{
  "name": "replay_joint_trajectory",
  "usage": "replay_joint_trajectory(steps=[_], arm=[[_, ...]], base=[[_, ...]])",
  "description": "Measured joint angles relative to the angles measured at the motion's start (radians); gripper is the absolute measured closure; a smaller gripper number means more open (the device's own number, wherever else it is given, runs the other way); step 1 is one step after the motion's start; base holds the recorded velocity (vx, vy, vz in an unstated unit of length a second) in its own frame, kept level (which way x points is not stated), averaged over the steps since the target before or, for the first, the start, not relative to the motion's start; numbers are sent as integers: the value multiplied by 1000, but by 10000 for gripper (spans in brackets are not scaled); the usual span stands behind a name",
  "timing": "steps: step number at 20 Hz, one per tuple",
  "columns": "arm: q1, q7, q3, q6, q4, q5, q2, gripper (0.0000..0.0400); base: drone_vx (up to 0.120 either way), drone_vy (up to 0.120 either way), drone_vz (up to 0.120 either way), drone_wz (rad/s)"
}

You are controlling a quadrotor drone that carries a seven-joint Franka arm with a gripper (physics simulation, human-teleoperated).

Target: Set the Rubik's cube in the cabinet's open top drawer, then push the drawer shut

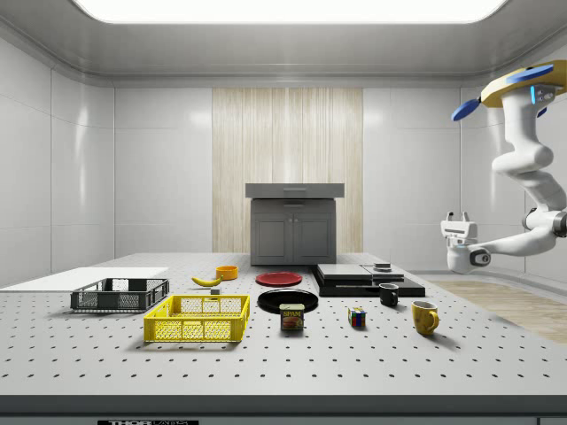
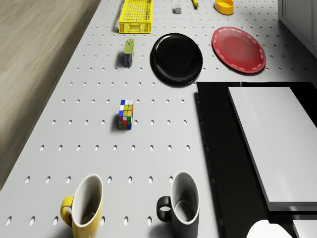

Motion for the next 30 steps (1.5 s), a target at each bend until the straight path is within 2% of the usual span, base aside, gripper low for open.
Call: replay_joint_trajectory(steps=[27,30], arm=[[-10,4,28,20,-13,-38,-14,0],[-15,8,46,22,-16,-63,-16,0]], base=[[120,120,0,0],[120,27,0,0]])
